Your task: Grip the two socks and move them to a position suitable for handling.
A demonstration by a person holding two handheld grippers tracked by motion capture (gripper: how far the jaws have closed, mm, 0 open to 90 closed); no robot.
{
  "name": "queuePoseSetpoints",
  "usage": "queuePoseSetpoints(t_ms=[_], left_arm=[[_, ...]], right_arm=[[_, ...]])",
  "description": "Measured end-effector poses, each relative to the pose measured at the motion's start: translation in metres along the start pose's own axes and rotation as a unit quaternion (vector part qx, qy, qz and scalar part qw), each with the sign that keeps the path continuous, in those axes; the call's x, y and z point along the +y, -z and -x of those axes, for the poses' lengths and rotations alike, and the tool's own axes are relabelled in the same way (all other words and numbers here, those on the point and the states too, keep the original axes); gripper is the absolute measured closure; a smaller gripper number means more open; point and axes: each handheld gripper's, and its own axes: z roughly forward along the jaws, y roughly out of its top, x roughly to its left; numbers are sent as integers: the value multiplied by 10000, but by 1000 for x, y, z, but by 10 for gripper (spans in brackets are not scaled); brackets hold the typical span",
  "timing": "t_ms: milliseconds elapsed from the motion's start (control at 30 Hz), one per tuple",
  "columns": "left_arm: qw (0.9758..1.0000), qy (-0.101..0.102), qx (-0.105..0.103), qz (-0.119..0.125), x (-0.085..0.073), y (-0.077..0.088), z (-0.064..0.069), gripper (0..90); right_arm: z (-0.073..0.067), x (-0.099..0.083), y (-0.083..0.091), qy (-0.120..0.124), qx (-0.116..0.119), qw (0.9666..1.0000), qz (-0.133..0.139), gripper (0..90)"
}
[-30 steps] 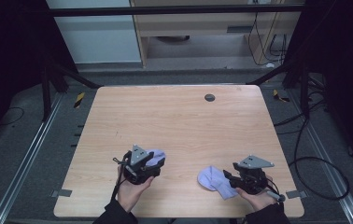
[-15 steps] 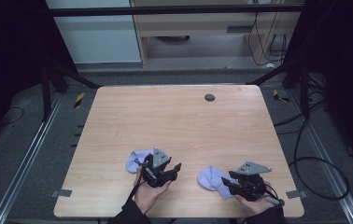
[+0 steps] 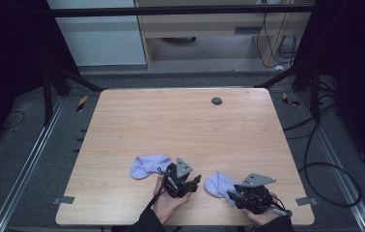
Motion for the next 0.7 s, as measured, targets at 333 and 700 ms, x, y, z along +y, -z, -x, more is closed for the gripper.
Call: queuePoseSetpoints(t_ms=[333,700], left_arm=[[9997,-34,-124,-215,-1,-19,13,549],[9985,-16,-228,-492,-4,-35,21,558]], right_arm=[[-3,-4,-8,81,98,9996,-235,616],[-5,-6,-13,196,115,9987,-451,617]])
